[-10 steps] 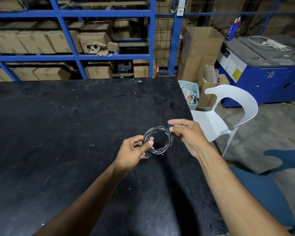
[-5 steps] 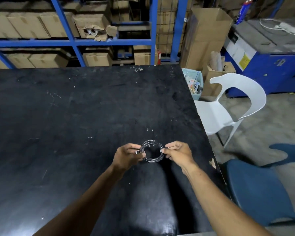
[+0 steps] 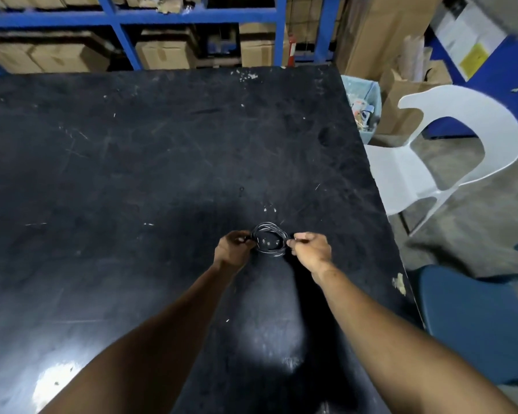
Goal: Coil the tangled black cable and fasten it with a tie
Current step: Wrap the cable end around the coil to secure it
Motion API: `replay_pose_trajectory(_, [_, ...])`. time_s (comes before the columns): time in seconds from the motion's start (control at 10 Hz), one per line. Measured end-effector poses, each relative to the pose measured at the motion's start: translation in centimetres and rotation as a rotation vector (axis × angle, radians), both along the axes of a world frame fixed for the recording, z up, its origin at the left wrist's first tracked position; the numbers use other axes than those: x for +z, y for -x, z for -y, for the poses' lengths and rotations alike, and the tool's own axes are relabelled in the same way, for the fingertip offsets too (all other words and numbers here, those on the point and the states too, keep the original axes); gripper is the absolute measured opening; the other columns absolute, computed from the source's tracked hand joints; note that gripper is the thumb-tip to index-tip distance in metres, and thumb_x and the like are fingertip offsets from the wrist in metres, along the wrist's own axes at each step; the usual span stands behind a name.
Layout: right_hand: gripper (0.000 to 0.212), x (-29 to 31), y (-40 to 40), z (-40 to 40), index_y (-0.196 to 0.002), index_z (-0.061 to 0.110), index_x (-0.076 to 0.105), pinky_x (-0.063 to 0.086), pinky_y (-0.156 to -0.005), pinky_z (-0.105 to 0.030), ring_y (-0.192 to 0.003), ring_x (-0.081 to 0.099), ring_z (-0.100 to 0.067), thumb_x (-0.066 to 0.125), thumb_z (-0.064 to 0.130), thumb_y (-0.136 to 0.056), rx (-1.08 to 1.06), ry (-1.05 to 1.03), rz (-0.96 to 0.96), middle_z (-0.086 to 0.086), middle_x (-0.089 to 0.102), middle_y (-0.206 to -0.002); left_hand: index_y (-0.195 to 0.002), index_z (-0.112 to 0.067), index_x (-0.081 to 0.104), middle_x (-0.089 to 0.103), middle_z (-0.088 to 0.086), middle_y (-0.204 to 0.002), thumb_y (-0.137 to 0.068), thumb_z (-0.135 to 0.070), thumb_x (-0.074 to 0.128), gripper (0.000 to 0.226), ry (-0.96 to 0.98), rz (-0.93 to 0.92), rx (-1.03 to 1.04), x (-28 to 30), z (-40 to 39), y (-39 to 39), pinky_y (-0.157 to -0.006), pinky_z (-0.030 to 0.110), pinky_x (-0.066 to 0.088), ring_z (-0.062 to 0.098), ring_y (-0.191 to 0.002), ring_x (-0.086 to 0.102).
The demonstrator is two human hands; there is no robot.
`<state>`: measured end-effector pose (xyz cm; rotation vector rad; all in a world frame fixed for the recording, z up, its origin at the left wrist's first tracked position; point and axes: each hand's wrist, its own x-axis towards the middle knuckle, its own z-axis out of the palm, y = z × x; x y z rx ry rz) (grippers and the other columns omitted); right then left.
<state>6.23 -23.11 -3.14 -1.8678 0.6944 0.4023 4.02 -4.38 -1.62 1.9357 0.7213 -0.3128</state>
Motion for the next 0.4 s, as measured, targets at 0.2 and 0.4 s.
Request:
replay_pose_trajectory(0.2, [0.049,-0.7,-0.2,0.4,-0.132,0.015,0.072,0.053,-0.112,-0.041,-0.119,0.073,-0.026,0.083,0.019,-0.085,0.178,0.012,-0.045,-0.007,0.076,-0.127,-0.115,-0.02,0.081,0.079,0.012,-0.115,-0.089,-0.019,0.074,0.027,-0.009,-0.093,-0.122,-1.5,0.0,-0.8,-0.097,0.041,0.057,0.031,-0.112,0.073])
replay_pose_trajectory(0.4, [0.02,2.1,0.3,2.2,-0.109,0.015,0.079,0.058,-0.104,-0.043,-0.102,0.077,-0.03,0.08,0.015,-0.089,0.198,0.013,0.023,-0.011,0.08,-0.107,-0.106,-0.01,0.08,0.078,0.013,-0.106,-0.078,-0.031,0.08,0.035,-0.017,-0.046,-0.102,1.1,-1.2,-0.1,-0.093,0.036,0.055,0.028,-0.104,0.071])
